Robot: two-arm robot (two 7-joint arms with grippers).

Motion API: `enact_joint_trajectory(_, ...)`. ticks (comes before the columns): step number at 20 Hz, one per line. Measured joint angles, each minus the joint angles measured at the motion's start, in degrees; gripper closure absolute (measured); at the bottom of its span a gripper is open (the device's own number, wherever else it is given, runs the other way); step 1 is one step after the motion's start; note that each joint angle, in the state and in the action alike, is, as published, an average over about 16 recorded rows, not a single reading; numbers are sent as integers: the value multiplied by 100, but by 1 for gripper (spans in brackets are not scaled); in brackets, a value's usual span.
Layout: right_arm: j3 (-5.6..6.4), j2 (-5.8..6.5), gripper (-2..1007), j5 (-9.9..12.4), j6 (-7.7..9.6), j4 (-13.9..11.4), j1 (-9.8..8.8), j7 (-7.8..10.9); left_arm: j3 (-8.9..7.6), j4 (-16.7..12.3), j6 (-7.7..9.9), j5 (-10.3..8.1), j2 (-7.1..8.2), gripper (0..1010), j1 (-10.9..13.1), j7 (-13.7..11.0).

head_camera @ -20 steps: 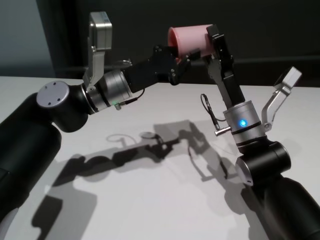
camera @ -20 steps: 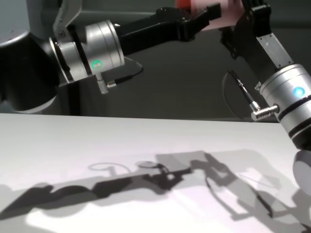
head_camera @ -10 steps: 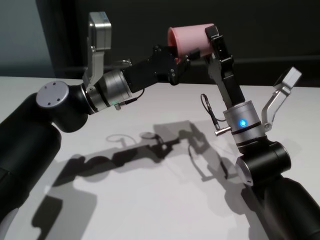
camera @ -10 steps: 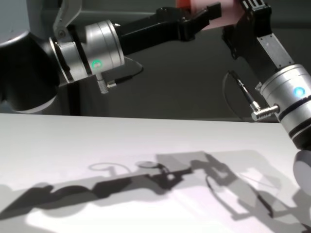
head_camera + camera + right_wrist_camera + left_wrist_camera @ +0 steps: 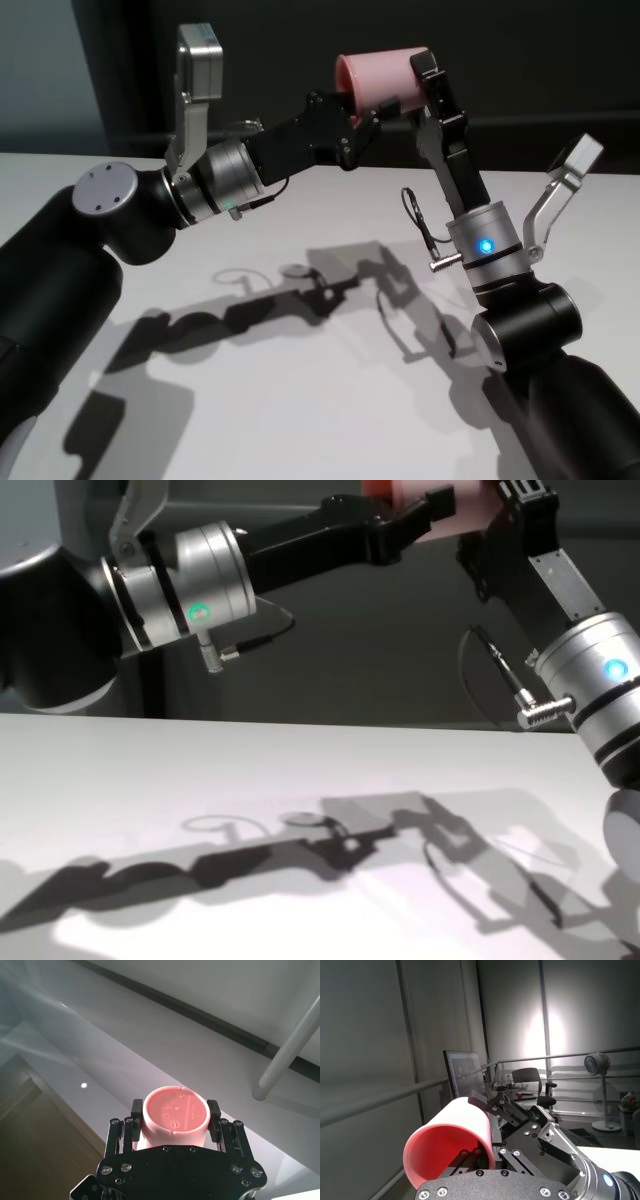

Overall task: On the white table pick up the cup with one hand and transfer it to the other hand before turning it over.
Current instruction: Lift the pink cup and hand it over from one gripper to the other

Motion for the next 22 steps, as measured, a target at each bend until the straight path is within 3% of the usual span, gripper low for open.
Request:
enact_joint_trajectory(11, 3, -4, 268, -8, 1, 1, 0, 2, 0, 0, 0, 0, 0, 907, 0, 1)
enact_joint_trajectory(16, 3, -5, 268, -11, 2, 1, 0, 2, 0, 0, 1, 1, 0, 806, 0, 2)
enact_joint_trajectory(22, 3, -6, 268, -13, 2, 1, 0, 3, -3, -10, 0, 0, 5, 607, 6, 6)
